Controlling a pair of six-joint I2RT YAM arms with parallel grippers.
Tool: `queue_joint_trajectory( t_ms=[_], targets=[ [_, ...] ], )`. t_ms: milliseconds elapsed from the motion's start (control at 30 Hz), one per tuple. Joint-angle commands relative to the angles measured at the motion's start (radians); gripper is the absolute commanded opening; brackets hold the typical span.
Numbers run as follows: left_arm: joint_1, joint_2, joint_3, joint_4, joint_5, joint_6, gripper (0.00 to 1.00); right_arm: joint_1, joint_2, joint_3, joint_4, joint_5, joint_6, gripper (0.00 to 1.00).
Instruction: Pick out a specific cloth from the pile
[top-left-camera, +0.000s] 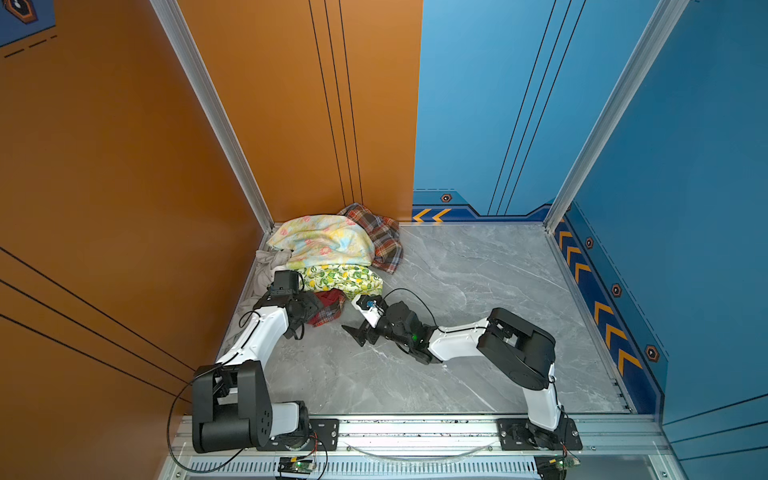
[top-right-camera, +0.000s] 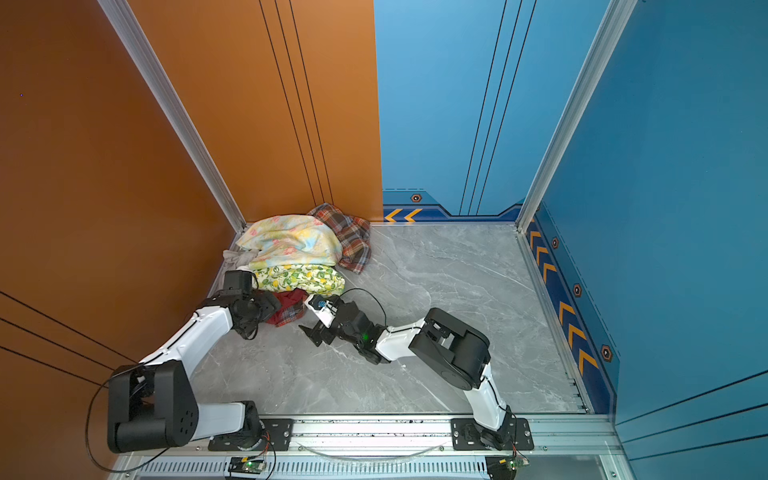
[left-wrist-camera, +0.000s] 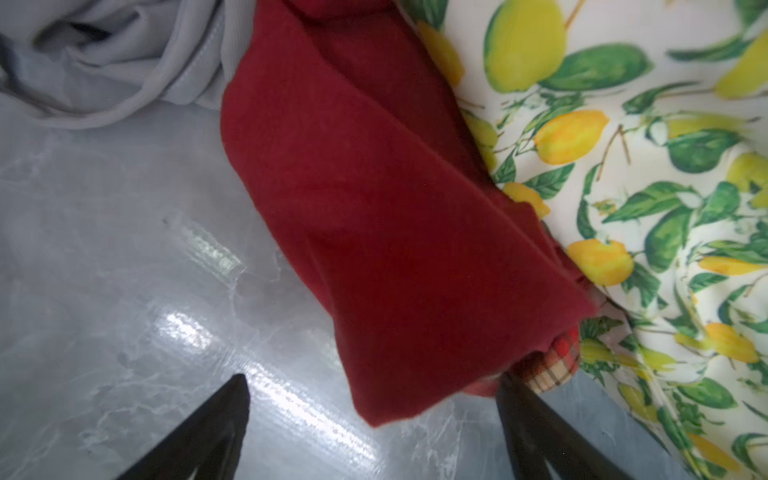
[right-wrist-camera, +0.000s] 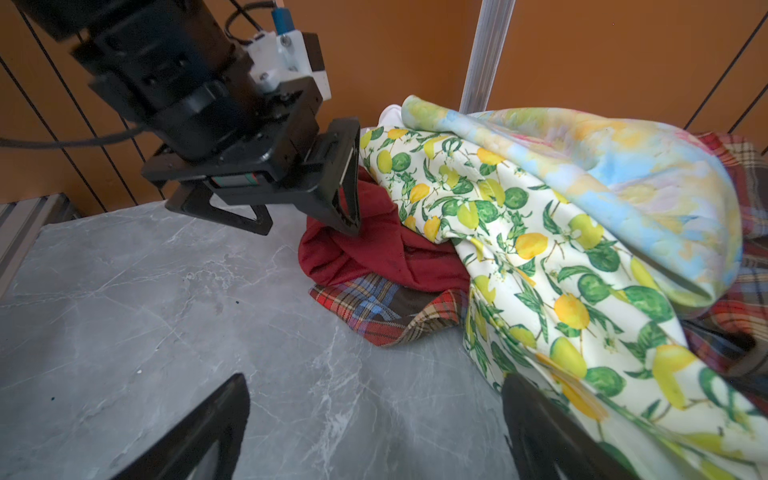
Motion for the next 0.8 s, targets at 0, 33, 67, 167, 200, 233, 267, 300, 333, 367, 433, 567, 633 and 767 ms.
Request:
queue_joint_trajectory(
  t_ms=[0, 33, 67, 167, 200, 233, 267, 300, 333, 367, 433, 567, 633, 767],
  targets=[
    [-0.012, 0.051, 0.001, 0.079, -0.039, -0.018, 0.91, -0.006, -0.044, -0.020, 0.048, 0.020, 0.020, 0.96],
    [-0.013, 0.076, 0.004, 0.086, -0.042, -0.021, 0.89, -0.008, -0.046, -0.023, 0.050, 0.020, 0.020, 0.95],
    [-0.012, 0.095, 0.004, 0.096, -0.039, -0.024, 0.83, -0.008, -0.048, -0.024, 0.051, 0.020, 0.020, 0.96],
    [-0.006, 0.138, -0.007, 0.155, -0.028, -0.043, 0.50, -0.008, -0.056, -0.031, 0.056, 0.026, 0.018, 0.96],
    [-0.003, 0.143, -0.015, 0.182, -0.022, -0.055, 0.32, -0.009, -0.060, -0.034, 0.053, 0.028, 0.013, 0.95],
    [0.002, 0.144, -0.015, 0.200, -0.012, -0.064, 0.18, -0.010, -0.066, -0.036, 0.048, 0.033, 0.009, 0.95],
    [0.002, 0.139, -0.006, 0.202, -0.009, -0.066, 0.07, -0.011, -0.071, -0.041, 0.044, 0.037, 0.007, 0.95],
    [-0.003, 0.126, 0.008, 0.199, -0.012, -0.063, 0.00, -0.014, -0.079, -0.045, 0.041, 0.039, 0.005, 0.95],
    [-0.006, 0.107, 0.022, 0.195, -0.018, -0.058, 0.00, -0.015, -0.087, -0.054, 0.040, 0.043, 0.006, 0.95],
    [-0.007, 0.089, 0.036, 0.183, -0.021, -0.054, 0.00, -0.018, -0.093, -0.060, 0.040, 0.047, 0.006, 0.96],
    [-0.012, 0.039, 0.074, 0.144, -0.031, -0.038, 0.00, -0.021, -0.101, -0.070, 0.033, 0.055, 0.006, 0.96],
    [-0.026, -0.047, 0.148, 0.066, -0.040, -0.012, 0.00, -0.022, -0.106, -0.073, 0.034, 0.067, 0.014, 0.96],
    [-0.035, -0.105, 0.175, 0.048, -0.053, -0.006, 0.00, -0.023, -0.105, -0.068, 0.030, 0.068, 0.017, 0.96],
    [-0.038, -0.161, 0.272, 0.004, -0.057, 0.011, 0.00, -0.023, -0.114, -0.051, 0.001, 0.068, 0.018, 0.96]
  ],
)
